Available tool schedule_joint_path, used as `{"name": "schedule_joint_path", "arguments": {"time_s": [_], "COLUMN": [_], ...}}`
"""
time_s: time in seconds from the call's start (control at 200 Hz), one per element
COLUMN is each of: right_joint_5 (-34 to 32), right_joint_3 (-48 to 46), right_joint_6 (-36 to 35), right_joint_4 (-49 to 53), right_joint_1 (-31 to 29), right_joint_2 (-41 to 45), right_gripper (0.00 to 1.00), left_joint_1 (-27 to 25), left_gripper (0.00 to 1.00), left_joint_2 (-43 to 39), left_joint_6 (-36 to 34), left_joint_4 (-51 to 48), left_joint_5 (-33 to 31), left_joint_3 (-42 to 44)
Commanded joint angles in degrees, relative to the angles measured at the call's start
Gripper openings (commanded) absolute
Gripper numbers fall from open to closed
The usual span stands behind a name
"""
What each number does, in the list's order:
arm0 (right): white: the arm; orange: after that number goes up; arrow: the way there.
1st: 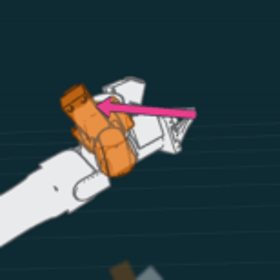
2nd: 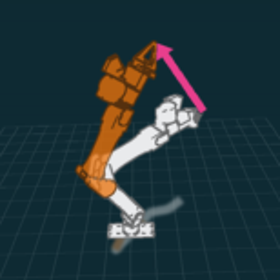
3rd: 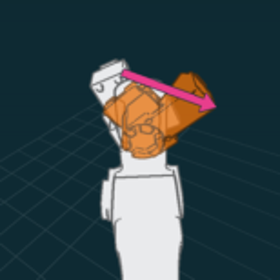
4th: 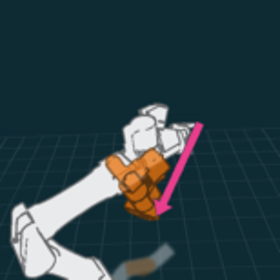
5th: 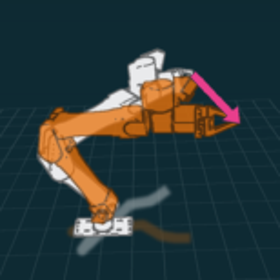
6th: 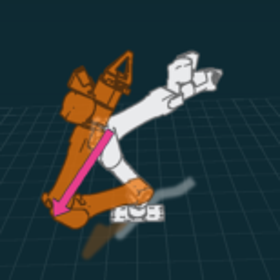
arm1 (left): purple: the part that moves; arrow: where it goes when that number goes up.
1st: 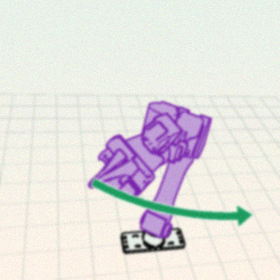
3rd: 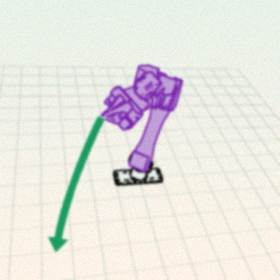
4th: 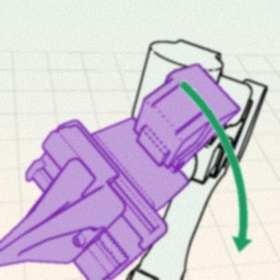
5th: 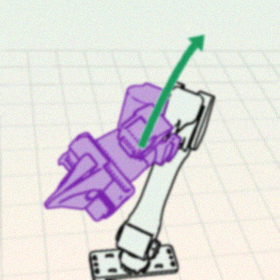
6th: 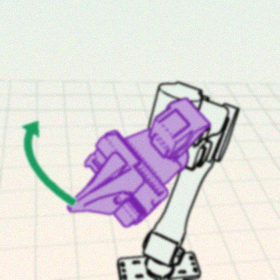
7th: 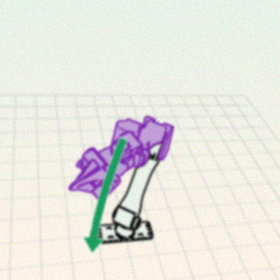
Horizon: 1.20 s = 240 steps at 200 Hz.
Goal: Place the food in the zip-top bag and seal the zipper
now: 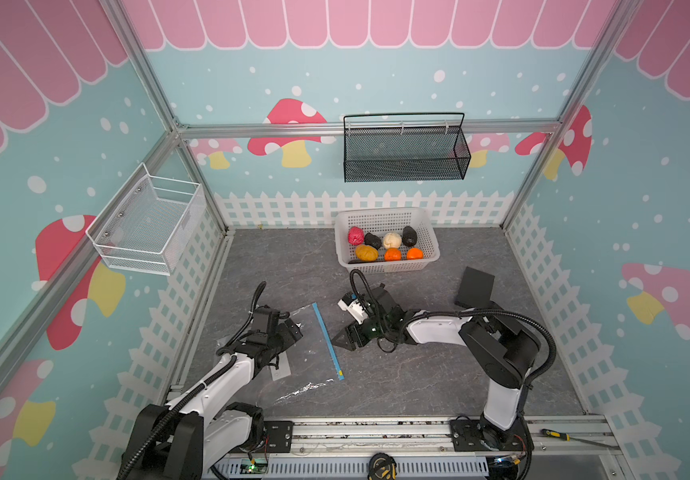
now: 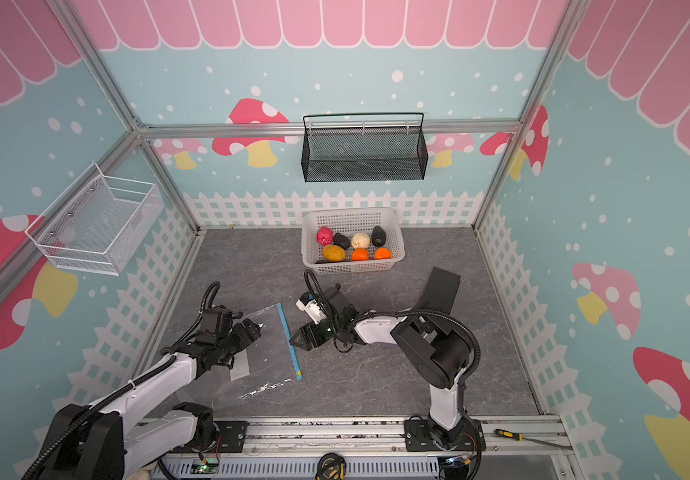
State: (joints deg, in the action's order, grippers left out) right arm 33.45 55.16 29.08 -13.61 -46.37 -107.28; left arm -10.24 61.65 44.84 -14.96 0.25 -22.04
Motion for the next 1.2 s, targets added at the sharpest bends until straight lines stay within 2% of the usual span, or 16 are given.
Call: {"name": "schedule_joint_path", "arguments": {"time_s": [0.0,0.175,0.58,0.755,0.94,1.046,1.196], "right_joint_5": [4.8,7.9,11.9,12.8,11.0,11.6,11.0], "right_joint_3": [1.4,1.9,4.7,5.5,4.8,4.8,4.3], "right_joint_6": [2.1,3.6,4.2,4.6,4.7,5.1,5.9], "right_joint_4": [-3.2,-5.3,-5.6,-5.4,-4.2,-4.3,-4.1], "right_joint_1": [-1.1,-1.4,-1.4,-1.4,-1.3,-1.4,-1.3], "right_joint_2": [-3.3,-6.1,-10.1,-11.3,-10.1,-10.0,-10.2], "right_gripper": [0.65,0.56,0.42,0.41,0.41,0.37,0.4], "left_joint_1": [0.2,0.1,-0.4,-2.1,-3.3,-3.4,-3.4], "left_gripper": [0.95,0.95,0.92,0.91,0.91,0.91,0.91], "left_joint_2": [-0.7,0.4,0.8,1.2,1.2,1.0,0.8], "left_joint_6": [1.9,1.9,2.7,3.3,3.9,3.9,4.1], "left_joint_4": [1.4,2.2,2.1,2.4,2.8,2.9,3.1], "left_joint_5": [1.3,2.8,4.0,3.7,3.5,3.3,3.2], "left_joint_3": [1.4,1.7,1.8,1.9,2.3,2.7,3.1]}}
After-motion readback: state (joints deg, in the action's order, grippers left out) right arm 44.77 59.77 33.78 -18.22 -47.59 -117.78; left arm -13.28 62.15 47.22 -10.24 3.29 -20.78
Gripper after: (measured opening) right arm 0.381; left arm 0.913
